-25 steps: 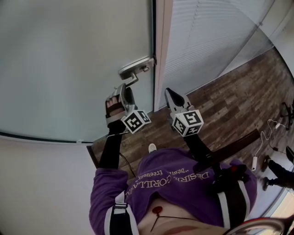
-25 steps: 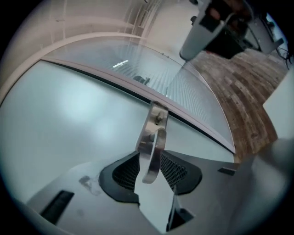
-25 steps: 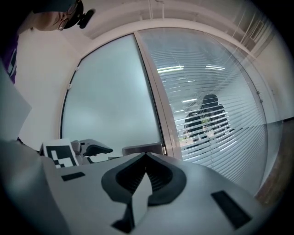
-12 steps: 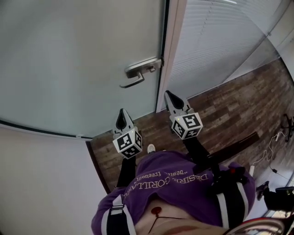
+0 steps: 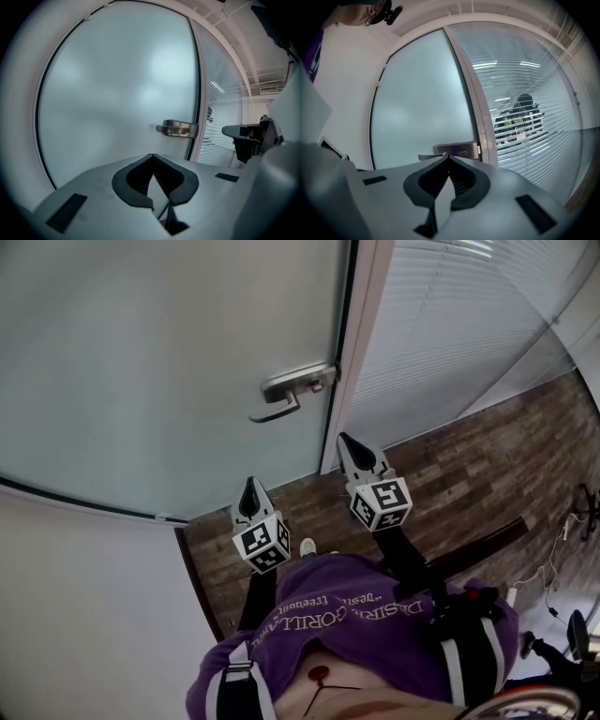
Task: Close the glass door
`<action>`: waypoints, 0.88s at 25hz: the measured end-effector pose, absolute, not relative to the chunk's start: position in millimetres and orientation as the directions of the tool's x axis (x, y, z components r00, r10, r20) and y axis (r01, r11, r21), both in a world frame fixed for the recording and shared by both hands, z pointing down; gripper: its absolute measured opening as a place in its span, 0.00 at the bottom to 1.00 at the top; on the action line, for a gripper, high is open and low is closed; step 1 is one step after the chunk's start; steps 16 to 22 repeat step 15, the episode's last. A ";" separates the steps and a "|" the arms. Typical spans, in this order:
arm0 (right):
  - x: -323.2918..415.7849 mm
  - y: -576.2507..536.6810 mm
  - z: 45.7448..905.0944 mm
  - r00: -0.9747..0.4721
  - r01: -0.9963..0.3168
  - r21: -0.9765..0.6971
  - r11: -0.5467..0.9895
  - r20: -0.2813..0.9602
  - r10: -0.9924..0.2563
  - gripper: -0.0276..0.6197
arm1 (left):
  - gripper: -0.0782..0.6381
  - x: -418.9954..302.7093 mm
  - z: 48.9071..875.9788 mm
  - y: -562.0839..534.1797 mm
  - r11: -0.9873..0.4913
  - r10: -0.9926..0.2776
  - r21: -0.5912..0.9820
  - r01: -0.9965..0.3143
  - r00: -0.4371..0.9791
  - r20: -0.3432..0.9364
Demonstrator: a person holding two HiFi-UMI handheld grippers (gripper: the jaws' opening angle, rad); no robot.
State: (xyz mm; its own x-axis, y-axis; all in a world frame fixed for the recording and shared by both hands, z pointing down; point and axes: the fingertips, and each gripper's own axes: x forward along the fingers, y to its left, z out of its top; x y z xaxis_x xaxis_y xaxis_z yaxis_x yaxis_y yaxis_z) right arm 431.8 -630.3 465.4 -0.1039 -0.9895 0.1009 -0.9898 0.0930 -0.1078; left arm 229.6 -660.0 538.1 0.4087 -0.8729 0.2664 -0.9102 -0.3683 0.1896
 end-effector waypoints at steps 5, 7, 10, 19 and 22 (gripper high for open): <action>433.0 -631.0 466.7 -0.098 -0.991 -0.100 0.087 0.110 -0.989 0.04 | 0.11 233.7 535.7 -662.3 -0.381 -0.868 0.186 -0.906 0.419 0.266; 434.2 -631.5 466.8 -0.095 -0.991 -0.100 0.084 0.111 -0.989 0.04 | 0.11 236.4 534.9 -662.6 -0.389 -0.865 0.181 -0.903 0.426 0.264; 434.2 -631.2 466.6 -0.091 -0.992 -0.098 0.080 0.111 -0.990 0.04 | 0.11 238.3 535.0 -662.4 -0.398 -0.861 0.179 -0.900 0.434 0.266; 432.1 -631.2 465.4 -0.090 -0.992 -0.096 0.080 0.113 -0.989 0.04 | 0.11 238.6 533.1 -661.8 -0.407 -0.858 0.175 -0.897 0.440 0.264; 432.1 -631.2 465.4 -0.090 -0.992 -0.096 0.080 0.113 -0.989 0.04 | 0.11 238.6 533.1 -661.8 -0.407 -0.858 0.175 -0.897 0.440 0.264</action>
